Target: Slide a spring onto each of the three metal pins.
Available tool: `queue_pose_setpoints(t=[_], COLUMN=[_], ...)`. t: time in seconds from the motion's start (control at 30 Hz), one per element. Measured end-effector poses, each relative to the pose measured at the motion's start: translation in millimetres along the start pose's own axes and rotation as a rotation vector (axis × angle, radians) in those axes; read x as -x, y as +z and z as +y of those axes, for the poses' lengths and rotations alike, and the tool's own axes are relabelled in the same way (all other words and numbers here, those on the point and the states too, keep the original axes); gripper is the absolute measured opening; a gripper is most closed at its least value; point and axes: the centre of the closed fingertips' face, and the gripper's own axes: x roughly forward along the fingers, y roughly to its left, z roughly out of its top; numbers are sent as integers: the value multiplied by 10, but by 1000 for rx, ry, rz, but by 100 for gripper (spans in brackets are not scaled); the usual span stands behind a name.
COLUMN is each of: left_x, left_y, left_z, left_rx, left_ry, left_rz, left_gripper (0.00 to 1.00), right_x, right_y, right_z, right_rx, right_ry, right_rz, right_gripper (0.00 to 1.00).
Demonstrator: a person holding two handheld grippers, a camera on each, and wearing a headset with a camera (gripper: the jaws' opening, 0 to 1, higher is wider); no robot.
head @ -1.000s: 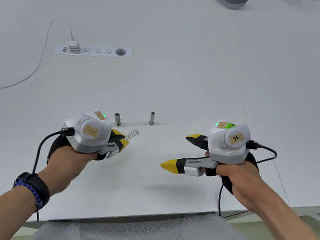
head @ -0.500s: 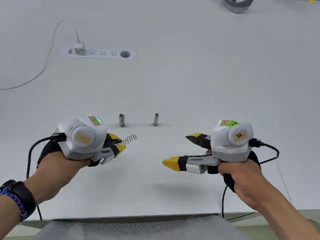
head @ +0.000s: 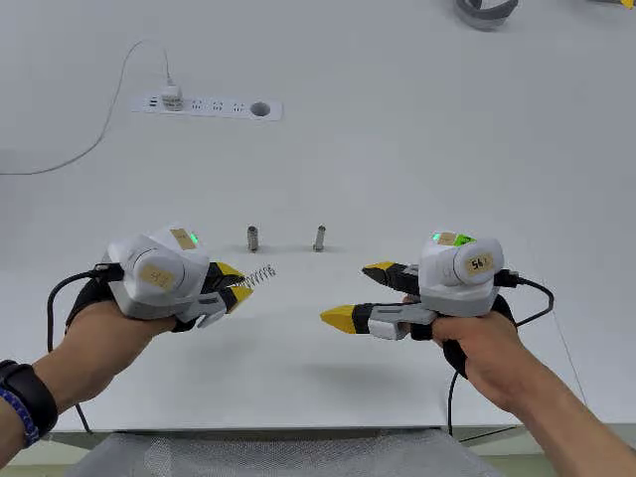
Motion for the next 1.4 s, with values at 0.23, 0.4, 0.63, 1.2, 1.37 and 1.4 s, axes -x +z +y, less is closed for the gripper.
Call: queue_pose_setpoints(t=[0.23, 0.4, 0.63, 1.2, 1.37, 1.4], left_x=[47, 64, 45, 21, 12, 10], left_y=[48, 89, 127, 302, 302, 301], left_z=[-109, -153, -259, -463, -465, -467], left_rx=[-36, -58, -83, -160, -179, -185], left_ry=[-23, -35, -66, -142, -149, -151], left_rz=[-3, -11, -15, -48, -41, -39], left_gripper=[10, 10, 10, 10, 10, 10], right_x=[-69, -136, -247, -324, -293, -290], right_y=[136, 179, 207, 188, 231, 238], right_z=[93, 170, 298, 579, 596, 594], right_rx=[-26, -33, -72, -131, -148, -147], right_ry=[48, 82, 137, 308, 334, 337], right_rz=[-35, -38, -49, -16, -24, -25], right_gripper=[58, 54, 48, 27, 25, 24])
